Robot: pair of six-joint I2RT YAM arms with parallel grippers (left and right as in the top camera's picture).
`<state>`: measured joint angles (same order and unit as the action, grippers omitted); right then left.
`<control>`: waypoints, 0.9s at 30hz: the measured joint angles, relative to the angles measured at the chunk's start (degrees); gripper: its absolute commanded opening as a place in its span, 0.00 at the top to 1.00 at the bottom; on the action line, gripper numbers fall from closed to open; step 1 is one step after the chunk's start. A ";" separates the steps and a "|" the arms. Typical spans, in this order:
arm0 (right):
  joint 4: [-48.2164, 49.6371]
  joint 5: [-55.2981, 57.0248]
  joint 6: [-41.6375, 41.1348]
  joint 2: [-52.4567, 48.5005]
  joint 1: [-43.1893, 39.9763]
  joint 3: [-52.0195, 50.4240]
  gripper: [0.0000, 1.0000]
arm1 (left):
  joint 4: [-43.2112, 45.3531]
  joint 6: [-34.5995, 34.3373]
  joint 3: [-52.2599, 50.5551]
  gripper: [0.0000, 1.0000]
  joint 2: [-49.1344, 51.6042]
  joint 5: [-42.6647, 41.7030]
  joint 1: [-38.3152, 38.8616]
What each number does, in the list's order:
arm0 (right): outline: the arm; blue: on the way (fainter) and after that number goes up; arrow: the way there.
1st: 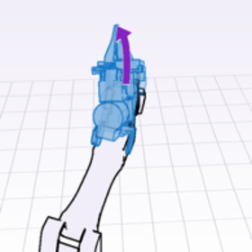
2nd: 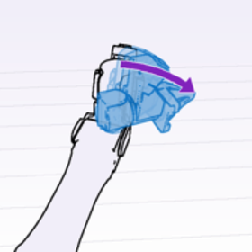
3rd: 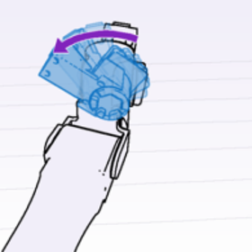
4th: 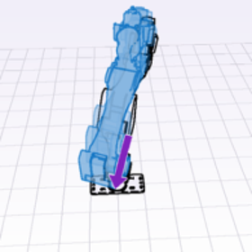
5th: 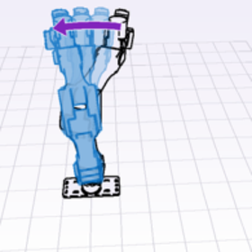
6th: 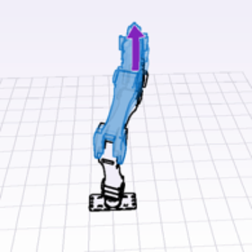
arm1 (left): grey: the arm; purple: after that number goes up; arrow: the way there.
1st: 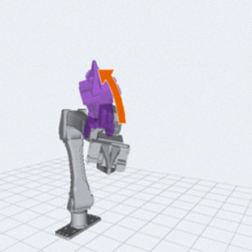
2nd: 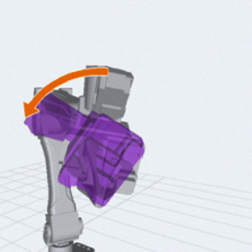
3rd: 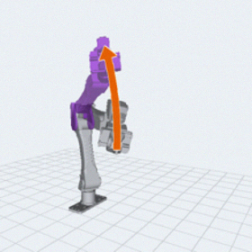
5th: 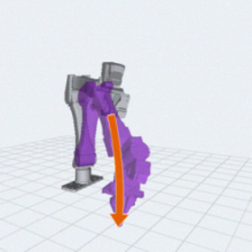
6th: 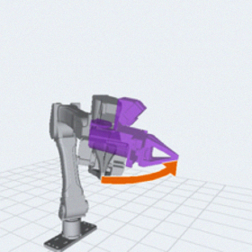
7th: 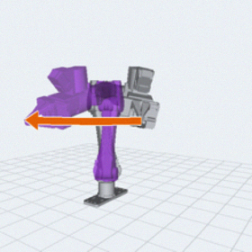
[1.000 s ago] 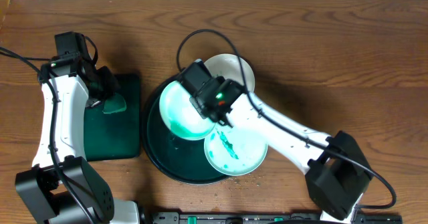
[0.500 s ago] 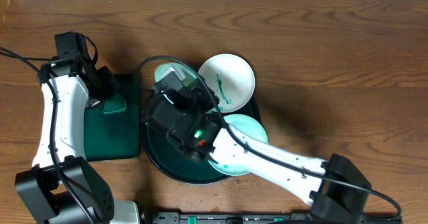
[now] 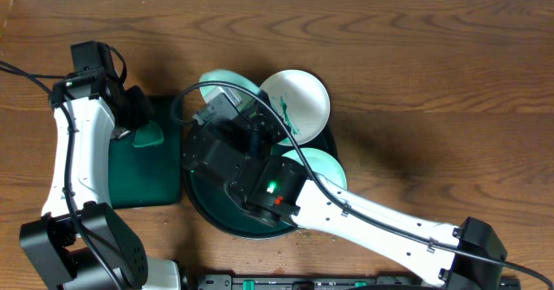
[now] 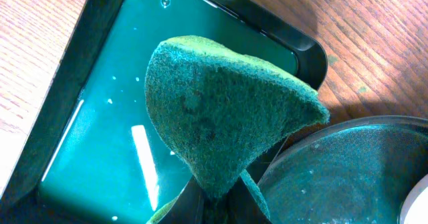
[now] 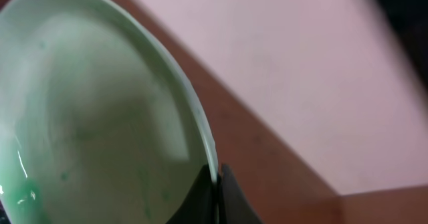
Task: Clean dirty plates on tray and stack at the side
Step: 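Carry the plate right and set it on the table, release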
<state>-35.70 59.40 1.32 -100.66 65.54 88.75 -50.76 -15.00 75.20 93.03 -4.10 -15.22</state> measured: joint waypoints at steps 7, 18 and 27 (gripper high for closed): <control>-6.23 -27.76 -11.72 0.00 -8.20 0.00 0.99 | -0.02 0.00 0.00 0.92 0.00 0.00 0.00; -11.39 -71.56 -17.51 5.57 -39.47 0.00 0.99 | -0.24 0.00 0.00 0.93 0.00 0.02 0.00; -22.29 -72.22 -15.02 7.34 -64.13 -6.54 0.99 | -0.28 0.00 0.00 0.92 0.00 0.00 0.00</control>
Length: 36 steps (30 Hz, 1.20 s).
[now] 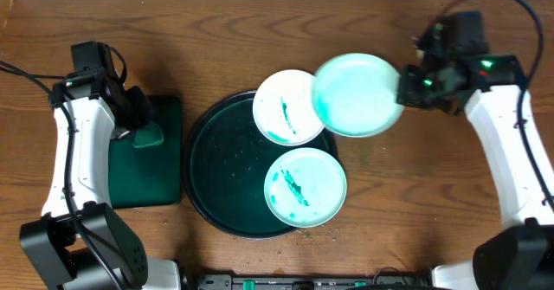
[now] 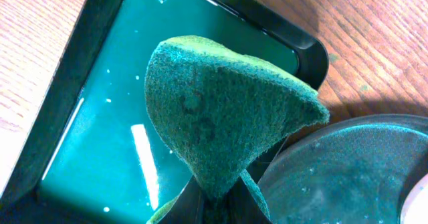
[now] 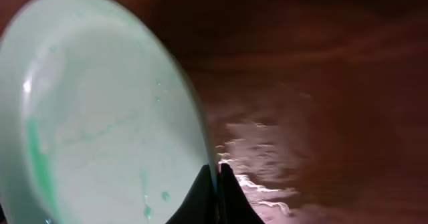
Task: Clean dirty plates on tray and stack at the side
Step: 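Carry the plate right and set it on the table, release, then grip the top plate rim with the right gripper and tilt it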
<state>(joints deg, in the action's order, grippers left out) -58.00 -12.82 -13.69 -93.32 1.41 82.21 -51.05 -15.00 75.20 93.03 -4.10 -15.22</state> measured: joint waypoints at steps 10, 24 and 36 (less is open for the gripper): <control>20.63 1.22 5.38 -0.17 -9.66 -24.87 0.99 | 0.02 0.00 0.00 0.92 0.00 0.00 0.00; 16.72 -1.62 6.73 -0.42 -7.87 -23.41 0.54 | 0.07 0.00 0.00 0.92 0.00 0.02 0.00; 13.03 -4.44 6.60 -15.85 10.86 9.31 0.54 | 0.09 0.00 0.00 0.92 0.00 0.00 0.00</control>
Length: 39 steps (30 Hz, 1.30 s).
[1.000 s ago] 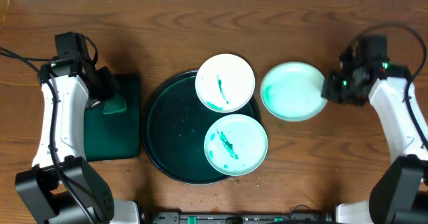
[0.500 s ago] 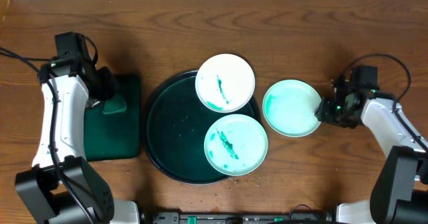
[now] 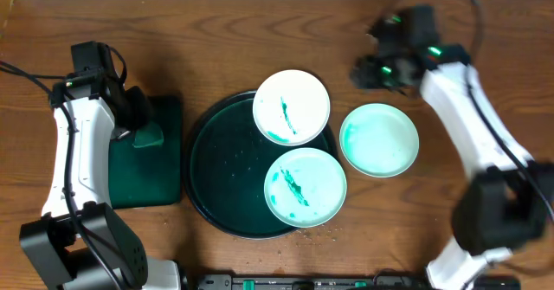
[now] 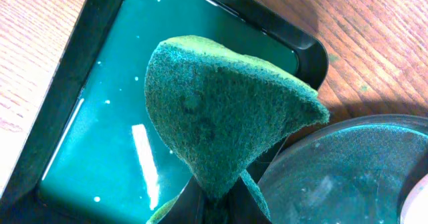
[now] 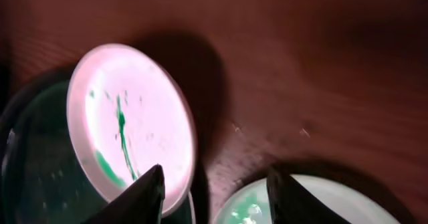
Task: Clean dirty plates on tray and stack at the side
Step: 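Grip the top plate rim with the right gripper and tilt it, then scrub the held plate with the sponge in the left gripper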
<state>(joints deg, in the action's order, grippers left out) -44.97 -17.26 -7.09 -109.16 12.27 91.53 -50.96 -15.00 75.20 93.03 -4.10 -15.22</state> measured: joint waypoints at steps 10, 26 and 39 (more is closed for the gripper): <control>-7.63 -0.98 2.43 -23.28 5.42 15.41 0.94 | 0.00 0.00 0.00 0.92 0.00 0.02 0.00; -7.93 -3.52 -0.20 -23.63 15.32 16.61 0.99 | 0.00 0.00 0.00 0.92 0.00 -0.02 0.83; -7.89 0.42 -10.14 -26.60 24.50 17.05 0.99 | 0.04 -0.02 0.00 0.92 0.02 -0.02 11.10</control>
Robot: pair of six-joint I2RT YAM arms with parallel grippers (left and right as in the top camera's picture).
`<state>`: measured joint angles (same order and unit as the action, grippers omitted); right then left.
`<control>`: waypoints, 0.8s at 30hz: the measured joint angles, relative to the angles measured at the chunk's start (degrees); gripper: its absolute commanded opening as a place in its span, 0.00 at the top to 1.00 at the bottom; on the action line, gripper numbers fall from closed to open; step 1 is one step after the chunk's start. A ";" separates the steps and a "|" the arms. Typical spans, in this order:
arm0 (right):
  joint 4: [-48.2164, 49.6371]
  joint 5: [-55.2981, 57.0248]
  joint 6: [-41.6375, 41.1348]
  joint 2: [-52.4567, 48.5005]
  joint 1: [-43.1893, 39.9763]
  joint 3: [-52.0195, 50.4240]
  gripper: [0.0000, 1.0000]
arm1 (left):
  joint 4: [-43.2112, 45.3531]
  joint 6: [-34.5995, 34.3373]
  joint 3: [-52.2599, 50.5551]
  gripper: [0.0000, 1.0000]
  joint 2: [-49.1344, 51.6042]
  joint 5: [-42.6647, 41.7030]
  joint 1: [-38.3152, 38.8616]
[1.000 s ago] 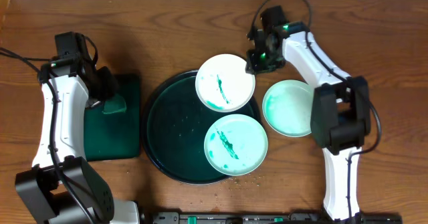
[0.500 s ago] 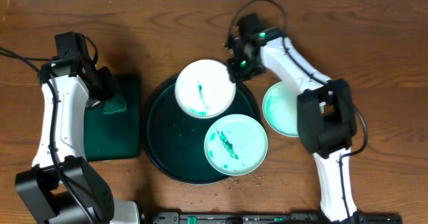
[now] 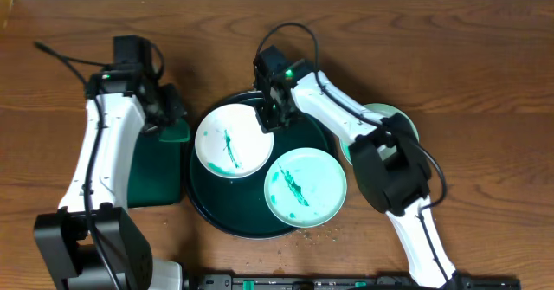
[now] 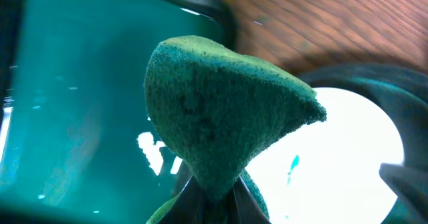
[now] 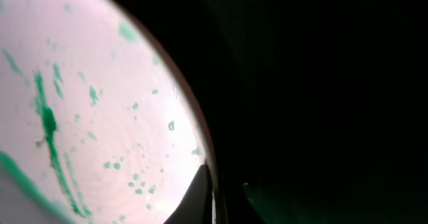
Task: Clean dirty plates on tray and stack at the side
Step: 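Scrub the held plate with the sponge in the left gripper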
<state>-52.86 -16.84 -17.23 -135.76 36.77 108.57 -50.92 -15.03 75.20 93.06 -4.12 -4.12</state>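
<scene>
A white plate (image 3: 228, 143) smeared with green lies in the left part of the round black tray (image 3: 221, 205). My right gripper (image 3: 270, 117) is shut on its right rim, as the right wrist view shows (image 5: 215, 192). A second dirty, pale green plate (image 3: 305, 189) lies at the tray's front right. My left gripper (image 3: 169, 121) is shut on a green sponge (image 4: 221, 110) and hangs at the tray's left edge, next to the white plate (image 4: 348, 157). A pale green plate (image 3: 400, 119) rests on the table right of the tray, partly hidden by my right arm.
A rectangular green-filled tray (image 3: 143, 182) sits left of the round tray, under my left arm. My right arm reaches across the round tray's back right. Bare wooden table lies at the back and on the far right.
The white plate has gone from the tray's back right to its left part, and my right gripper, open then, is now shut on its rim. My left gripper brought the sponge right, beside the plate.
First my right gripper held a pale green plate tilted over the round tray, then out over the table on the right. Later that plate lay on the table with the gripper open. Now the gripper holds the white plate, and the sponge has left the rectangular tray.
</scene>
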 measured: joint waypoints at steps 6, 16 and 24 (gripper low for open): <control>-0.48 -2.16 -0.76 -1.03 -0.42 1.09 0.99 | 1.33 -1.46 -1.70 0.92 1.57 -0.07 5.49; -0.48 -2.99 -0.83 -1.27 -0.66 1.27 0.99 | 3.13 -2.80 -2.93 0.93 12.87 -2.62 13.55; -0.52 -3.04 -0.83 -1.33 -0.66 1.31 0.99 | 4.11 -2.49 -2.73 0.93 17.22 -7.80 14.01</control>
<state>-53.39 -19.88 -18.06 -137.10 36.12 109.89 -46.81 -17.52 72.47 110.28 -11.92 9.89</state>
